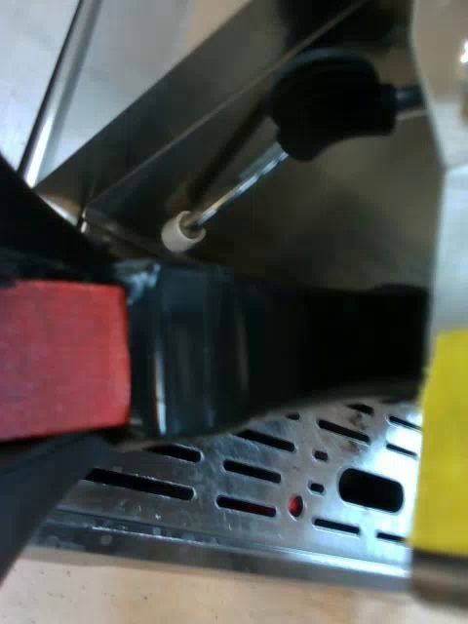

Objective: Put the handle in the coffee machine

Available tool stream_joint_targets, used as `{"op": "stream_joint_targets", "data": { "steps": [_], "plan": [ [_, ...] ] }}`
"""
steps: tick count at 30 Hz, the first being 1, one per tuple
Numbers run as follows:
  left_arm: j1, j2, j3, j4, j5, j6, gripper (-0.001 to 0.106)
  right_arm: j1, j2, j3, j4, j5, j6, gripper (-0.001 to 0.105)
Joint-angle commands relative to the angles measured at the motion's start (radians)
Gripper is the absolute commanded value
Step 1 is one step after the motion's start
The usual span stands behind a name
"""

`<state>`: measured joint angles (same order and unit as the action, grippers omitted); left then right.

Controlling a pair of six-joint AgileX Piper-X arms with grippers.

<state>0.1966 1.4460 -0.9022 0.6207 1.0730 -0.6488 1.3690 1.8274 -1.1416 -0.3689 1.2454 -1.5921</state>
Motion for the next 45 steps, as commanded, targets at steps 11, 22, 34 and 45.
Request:
{"op": "stream_joint_targets", "data": {
  "steps": [11,22,34,45],
  "plan": [
    [-0.004,-0.018,-0.026,0.025,0.124,-0.079,0.0,-0.003,-0.003,-0.001,0.0,0.006,-0.005,0.099],
    [-0.004,-0.018,-0.086,0.131,0.108,-0.019,0.0,-0.086,0.005,-0.001,0.007,-0.121,-0.014,0.043],
    [-0.004,-0.018,-0.093,0.14,0.108,-0.019,0.0,-0.24,0.085,-0.001,-0.122,-0.279,-0.033,0.043],
    [-0.004,-0.018,-0.093,0.146,0.089,-0.019,0.0,-0.284,0.202,-0.001,-0.537,-0.368,-0.319,0.043]
  ]
}}
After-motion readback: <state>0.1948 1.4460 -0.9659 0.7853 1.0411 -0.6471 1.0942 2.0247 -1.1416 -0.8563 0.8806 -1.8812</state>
